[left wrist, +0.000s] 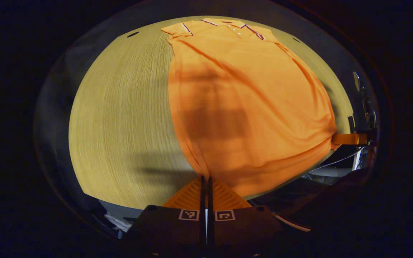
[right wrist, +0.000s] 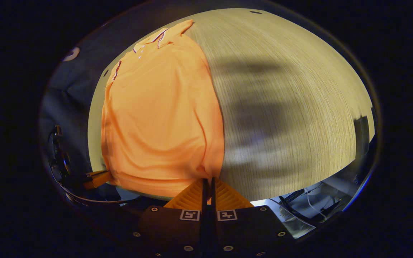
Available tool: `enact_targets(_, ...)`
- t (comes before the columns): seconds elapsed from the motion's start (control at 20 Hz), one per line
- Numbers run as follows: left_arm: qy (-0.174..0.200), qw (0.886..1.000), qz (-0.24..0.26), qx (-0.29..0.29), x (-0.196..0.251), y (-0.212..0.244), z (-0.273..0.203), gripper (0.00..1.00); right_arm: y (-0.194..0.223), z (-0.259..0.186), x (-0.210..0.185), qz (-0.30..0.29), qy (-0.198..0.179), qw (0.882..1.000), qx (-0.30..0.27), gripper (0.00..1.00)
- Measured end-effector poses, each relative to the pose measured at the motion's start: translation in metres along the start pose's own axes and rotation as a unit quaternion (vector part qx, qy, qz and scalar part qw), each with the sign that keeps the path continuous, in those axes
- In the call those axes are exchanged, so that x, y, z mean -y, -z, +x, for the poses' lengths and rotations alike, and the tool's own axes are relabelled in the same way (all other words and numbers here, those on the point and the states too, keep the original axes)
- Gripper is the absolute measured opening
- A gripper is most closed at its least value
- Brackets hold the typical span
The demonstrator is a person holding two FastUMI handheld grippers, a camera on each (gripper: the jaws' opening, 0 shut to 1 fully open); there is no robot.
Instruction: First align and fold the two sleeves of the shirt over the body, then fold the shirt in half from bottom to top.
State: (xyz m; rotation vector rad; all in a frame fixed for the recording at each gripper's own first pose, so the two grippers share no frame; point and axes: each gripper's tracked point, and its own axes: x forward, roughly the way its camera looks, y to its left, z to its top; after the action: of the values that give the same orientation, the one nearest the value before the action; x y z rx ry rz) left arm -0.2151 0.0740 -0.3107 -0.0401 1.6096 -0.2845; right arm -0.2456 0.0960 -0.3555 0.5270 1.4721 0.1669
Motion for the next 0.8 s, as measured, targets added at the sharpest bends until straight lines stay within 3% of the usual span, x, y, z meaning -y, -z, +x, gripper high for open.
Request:
enact_targets(0.2,0.016,1.0,-0.002,0.02,-0.004,-0.026,-0.018,0.02,-0.009,-0.016,-0.008,0.009,-0.013,0.999,0.034,0.03)
enact_targets(0.45,0.057,0.997,-0.03,0.051,-0.002,-0.064,-0.039,0.02,-0.048,-0.034,-0.036,-0.004,-0.033,0.997,0.071,0.03)
enact_targets(0.7,0.071,0.994,-0.034,0.07,-0.009,-0.111,-0.048,0.02,-0.089,-0.052,-0.065,-0.032,-0.043,0.994,0.092,0.04)
enact_targets(0.8,0.093,0.992,-0.036,0.076,-0.004,-0.13,-0.052,0.02,-0.104,-0.05,-0.08,-0.018,-0.047,0.993,0.107,0.04)
